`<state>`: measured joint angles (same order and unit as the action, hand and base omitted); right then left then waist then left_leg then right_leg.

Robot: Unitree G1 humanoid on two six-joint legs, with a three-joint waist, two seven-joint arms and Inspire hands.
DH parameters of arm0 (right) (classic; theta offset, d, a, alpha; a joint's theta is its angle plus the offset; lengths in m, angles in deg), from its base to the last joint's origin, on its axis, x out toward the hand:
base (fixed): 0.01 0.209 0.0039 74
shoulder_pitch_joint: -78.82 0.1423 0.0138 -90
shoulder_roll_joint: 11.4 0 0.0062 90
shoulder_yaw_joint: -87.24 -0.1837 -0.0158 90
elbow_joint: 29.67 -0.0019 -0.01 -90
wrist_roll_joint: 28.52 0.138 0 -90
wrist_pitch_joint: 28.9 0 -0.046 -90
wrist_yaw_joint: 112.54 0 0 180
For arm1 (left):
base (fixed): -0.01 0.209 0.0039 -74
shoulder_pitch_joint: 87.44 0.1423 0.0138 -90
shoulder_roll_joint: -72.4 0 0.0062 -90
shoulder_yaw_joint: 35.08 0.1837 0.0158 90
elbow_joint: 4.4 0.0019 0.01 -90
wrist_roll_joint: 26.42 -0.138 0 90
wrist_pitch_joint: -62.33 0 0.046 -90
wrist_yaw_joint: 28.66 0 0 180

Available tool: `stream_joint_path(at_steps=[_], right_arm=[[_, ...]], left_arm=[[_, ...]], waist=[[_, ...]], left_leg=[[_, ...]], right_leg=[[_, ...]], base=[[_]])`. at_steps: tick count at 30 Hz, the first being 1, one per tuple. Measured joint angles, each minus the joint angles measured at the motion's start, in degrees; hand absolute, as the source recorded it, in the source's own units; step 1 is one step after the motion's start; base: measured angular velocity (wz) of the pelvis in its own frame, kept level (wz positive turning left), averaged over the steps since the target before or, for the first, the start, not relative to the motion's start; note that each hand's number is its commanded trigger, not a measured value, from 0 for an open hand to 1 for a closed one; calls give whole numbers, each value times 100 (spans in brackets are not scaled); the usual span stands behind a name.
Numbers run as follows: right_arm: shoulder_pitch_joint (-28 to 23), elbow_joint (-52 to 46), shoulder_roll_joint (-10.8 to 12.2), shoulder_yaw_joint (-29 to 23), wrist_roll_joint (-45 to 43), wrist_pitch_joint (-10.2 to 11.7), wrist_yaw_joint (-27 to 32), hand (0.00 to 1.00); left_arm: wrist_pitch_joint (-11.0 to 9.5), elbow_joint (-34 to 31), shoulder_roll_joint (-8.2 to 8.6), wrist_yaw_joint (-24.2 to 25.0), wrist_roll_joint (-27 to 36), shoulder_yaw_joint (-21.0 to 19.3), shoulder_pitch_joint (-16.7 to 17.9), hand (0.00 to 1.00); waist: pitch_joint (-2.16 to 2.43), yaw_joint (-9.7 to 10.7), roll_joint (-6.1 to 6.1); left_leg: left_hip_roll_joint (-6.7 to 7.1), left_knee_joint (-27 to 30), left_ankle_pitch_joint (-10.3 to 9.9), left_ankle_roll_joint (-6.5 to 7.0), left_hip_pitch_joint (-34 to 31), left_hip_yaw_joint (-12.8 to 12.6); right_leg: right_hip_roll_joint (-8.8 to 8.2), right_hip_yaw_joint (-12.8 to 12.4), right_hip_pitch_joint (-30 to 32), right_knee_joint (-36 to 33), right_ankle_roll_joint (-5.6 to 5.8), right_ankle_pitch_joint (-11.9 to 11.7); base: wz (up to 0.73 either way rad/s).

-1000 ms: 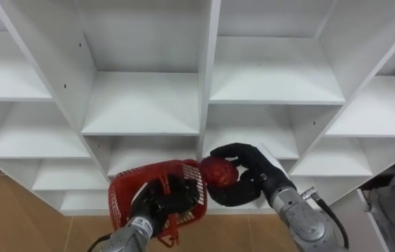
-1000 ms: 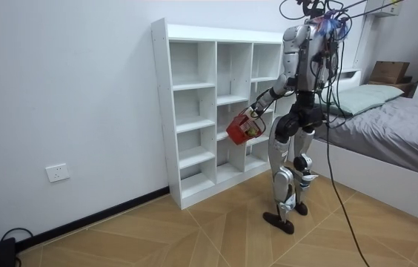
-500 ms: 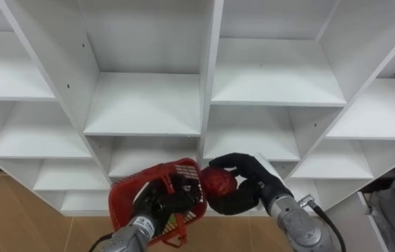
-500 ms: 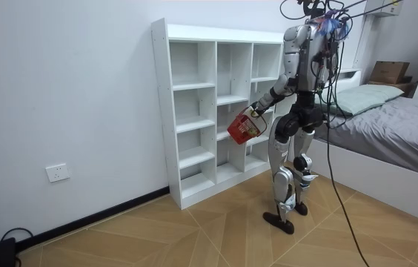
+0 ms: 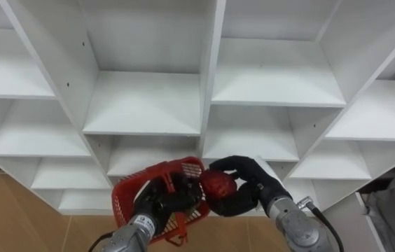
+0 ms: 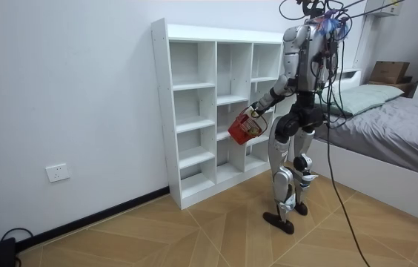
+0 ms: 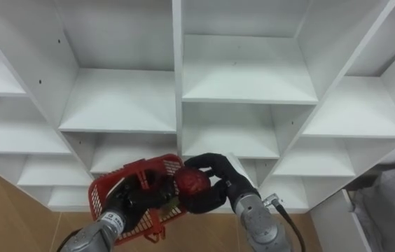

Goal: Collect fruits from the closet

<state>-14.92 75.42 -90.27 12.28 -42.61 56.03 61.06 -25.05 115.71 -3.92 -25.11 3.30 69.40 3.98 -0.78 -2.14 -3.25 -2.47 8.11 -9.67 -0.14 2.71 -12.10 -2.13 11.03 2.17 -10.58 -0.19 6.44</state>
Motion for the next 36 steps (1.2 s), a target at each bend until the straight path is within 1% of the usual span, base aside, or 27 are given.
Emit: stream_joint_path(at_steps=[4, 11, 20, 25, 36], right_arm=[[0, 27, 0, 2, -83, -5, 0, 100], [52, 269, 6, 0, -210, -5, -1, 100], [95, 268, 27, 1, -210, -4, -1, 100], [103, 270, 25, 0, -212, -5, 0, 100], [104, 270, 19, 4, -249, -4, 21, 100]], left_arm=[[0, -43, 1, 112, -5, 26, 0, 100], [0, -44, -11, 217, -10, 47, 5, 100], [0, -87, -35, 235, -10, 137, 5, 100], [0, -89, -35, 349, -8, 139, 8, 100], [-1, -87, -35, 420, -6, 151, 57, 100]], waist=[[-7, 0, 15], [-43, -4, 76], [-39, -11, 79], [-37, -7, 75], [-19, -20, 61]], left_leg=[[-2, -2, -2, -2, 7, 1], [-5, -2, -4, -2, -1, 6], [-5, -1, -4, -2, -14, 16], [-4, 10, -3, -2, -20, 56], [1, 63, -2, 0, -10, 54]], right_leg=[[3, 4, -3, -3, -1, -1], [4, 8, -2, -5, -1, -1], [3, 14, 4, -5, -1, -1], [0, 17, 3, -6, -2, -1], [-15, 11, -19, -34, -2, 0]], base=[[0], [0], [0], [0], [0]])
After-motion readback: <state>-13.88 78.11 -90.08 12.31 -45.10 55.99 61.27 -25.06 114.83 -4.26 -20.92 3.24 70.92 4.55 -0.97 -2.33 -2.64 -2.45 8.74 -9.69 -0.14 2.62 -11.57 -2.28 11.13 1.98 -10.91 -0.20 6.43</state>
